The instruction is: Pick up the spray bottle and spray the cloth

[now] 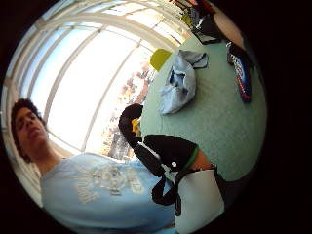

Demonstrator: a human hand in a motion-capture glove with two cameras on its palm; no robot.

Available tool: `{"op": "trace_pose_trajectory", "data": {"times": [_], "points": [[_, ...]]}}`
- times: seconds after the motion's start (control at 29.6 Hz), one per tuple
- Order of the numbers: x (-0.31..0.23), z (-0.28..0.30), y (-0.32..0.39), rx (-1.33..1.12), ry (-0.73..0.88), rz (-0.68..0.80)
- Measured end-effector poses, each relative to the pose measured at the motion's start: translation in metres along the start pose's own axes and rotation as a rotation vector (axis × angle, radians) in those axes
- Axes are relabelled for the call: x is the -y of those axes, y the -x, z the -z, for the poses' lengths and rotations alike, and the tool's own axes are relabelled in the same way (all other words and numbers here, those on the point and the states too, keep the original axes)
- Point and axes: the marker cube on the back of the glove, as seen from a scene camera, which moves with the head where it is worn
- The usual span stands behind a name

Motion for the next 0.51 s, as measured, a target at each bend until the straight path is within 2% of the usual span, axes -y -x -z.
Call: {"op": "trace_pose_trajectory", "data": {"times": [0.2,0.34,0.51], "points": [[0.013,0.001,-0.026,0.076,-0.091,-0.133],[0.022,0.000,-0.042,0.171,-0.041,-0.108],[0.048,-0.013,-0.049,0.322,-0.110,-0.214]]}}
